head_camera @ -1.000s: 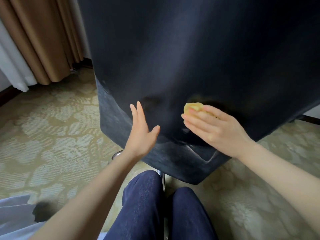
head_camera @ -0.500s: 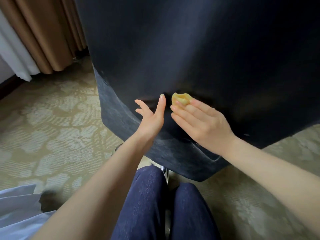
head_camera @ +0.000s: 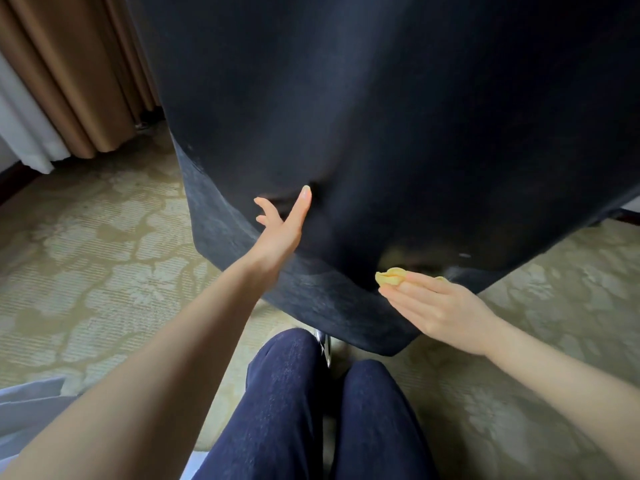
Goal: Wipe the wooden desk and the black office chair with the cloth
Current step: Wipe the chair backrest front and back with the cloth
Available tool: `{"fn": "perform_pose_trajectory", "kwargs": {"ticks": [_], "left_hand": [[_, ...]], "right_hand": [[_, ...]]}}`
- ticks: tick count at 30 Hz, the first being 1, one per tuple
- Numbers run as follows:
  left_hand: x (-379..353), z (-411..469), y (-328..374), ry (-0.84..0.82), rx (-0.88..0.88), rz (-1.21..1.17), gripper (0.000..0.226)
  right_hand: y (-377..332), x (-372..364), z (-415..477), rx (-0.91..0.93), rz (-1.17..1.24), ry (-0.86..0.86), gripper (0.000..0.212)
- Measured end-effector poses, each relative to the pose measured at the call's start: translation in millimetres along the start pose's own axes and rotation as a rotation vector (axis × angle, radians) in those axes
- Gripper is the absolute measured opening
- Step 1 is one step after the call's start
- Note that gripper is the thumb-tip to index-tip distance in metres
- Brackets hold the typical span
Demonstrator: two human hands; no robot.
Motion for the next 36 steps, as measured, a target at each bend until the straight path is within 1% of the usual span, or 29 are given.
{"fn": "perform_pose_trajectory", "kwargs": {"ticks": [3, 6, 9, 13, 16, 19, 21, 26, 28, 30, 33, 34, 36], "left_hand": [[7, 3, -3, -0.007, 0.021, 0.066, 0.099], [14, 0, 0, 0.020, 0.023, 0.083, 0.099], [14, -13, 11, 0.050, -0.037, 0.120, 0.093], [-5, -38, 32, 0.031, -0.201, 0.140, 0.096], [-20, -47, 39, 0.023, -0.229, 0.111, 0.099], [-28, -46, 42, 0.035, -0.241, 0.106, 0.101], [-31, -45, 42, 0.035, -0.258, 0.108, 0.101], [-31, -40, 34, 0.009, -0.322, 0.109, 0.099], [-30, -39, 33, 0.019, -0.316, 0.106, 0.100], [-31, -37, 34, 0.038, -0.301, 0.110, 0.101], [-31, -33, 35, 0.066, -0.296, 0.122, 0.103], [-30, -31, 35, 0.073, -0.296, 0.124, 0.103], [-27, -28, 34, 0.083, -0.294, 0.125, 0.105]], "right_hand": [[23, 31, -5, -0.028, -0.029, 0.066, 0.028], [49, 65, -6, -0.016, -0.103, 0.103, 0.026], [73, 96, 3, -0.050, -0.181, 0.174, 0.026], [100, 135, 38, -0.163, -0.252, 0.335, 0.023], [107, 144, 64, -0.289, -0.223, 0.468, 0.023], [99, 127, 79, -0.350, -0.147, 0.530, 0.023], [85, 104, 83, -0.327, -0.131, 0.515, 0.020], [49, 55, 68, -0.327, -0.033, 0.462, 0.028], [32, 34, 54, -0.284, 0.002, 0.381, 0.027], [14, 12, 33, -0.238, 0.047, 0.264, 0.027], [-5, -11, -4, -0.216, 0.125, 0.097, 0.029], [-8, -12, -13, -0.207, 0.164, 0.068, 0.028], [-11, -5, -26, -0.153, 0.170, 0.073, 0.025]]}}
Point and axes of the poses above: each hand's wrist, its own z-axis towards the middle knuckle, its own x-axis out of the back of the hand, y = z × x, the point moved 7 cm from there along z, towards the middle knuckle, and after that the axes turned 7 degrees about y, right-handed, at the moved point
